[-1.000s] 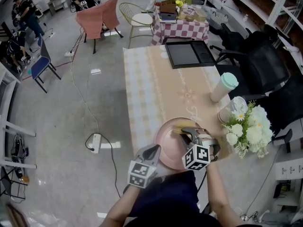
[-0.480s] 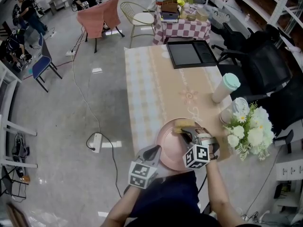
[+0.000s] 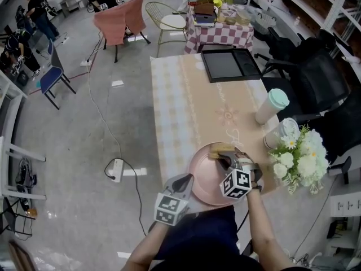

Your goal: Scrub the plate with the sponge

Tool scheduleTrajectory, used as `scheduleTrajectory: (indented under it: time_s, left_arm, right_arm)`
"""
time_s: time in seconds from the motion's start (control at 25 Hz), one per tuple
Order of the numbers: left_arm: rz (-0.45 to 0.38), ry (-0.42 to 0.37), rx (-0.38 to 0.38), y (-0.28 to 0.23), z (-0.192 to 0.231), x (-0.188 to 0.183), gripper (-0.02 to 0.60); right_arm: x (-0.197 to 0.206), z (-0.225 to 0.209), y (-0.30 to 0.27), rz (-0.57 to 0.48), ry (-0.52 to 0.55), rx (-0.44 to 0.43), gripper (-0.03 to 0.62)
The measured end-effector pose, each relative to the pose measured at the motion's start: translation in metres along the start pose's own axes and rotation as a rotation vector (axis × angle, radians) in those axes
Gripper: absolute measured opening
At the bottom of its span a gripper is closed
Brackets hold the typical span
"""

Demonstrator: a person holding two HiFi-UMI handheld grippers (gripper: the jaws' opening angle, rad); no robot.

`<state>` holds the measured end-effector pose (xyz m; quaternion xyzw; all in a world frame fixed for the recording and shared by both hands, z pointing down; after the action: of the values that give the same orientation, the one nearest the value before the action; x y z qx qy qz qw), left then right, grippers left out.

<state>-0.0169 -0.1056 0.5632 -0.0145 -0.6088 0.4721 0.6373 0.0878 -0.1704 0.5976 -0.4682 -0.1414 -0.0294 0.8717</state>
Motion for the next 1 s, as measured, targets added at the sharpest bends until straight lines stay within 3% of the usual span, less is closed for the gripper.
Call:
scheduleTrajectory:
  time_s: [0.32, 1.0]
  left_arm:
    - [0.005, 0.0, 0.009, -0.0017, -0.0007, 0.0008, 0.012]
    - [0.017, -0.003, 0.024, -0.0014, -0.0036, 0.004, 0.012]
  right_arm:
    - [0.0004, -0.0069, -0.0031, -0.015, -0.163, -0.108, 0.055]
    - [0.0005, -0.0062, 0.001, -0.007, -0.283, -0.25, 0.055]
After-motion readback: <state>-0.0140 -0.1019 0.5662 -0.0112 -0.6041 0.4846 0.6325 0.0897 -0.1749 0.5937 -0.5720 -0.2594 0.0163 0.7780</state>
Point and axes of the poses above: the fingertips, and each gripper's own axes: y backward along the fingers, z to its left, x out of its underside, the point moved 1 cm from there along y, backward along the fingers, and after that the axes turned 11 degrees about z, right-handed, at the moved point
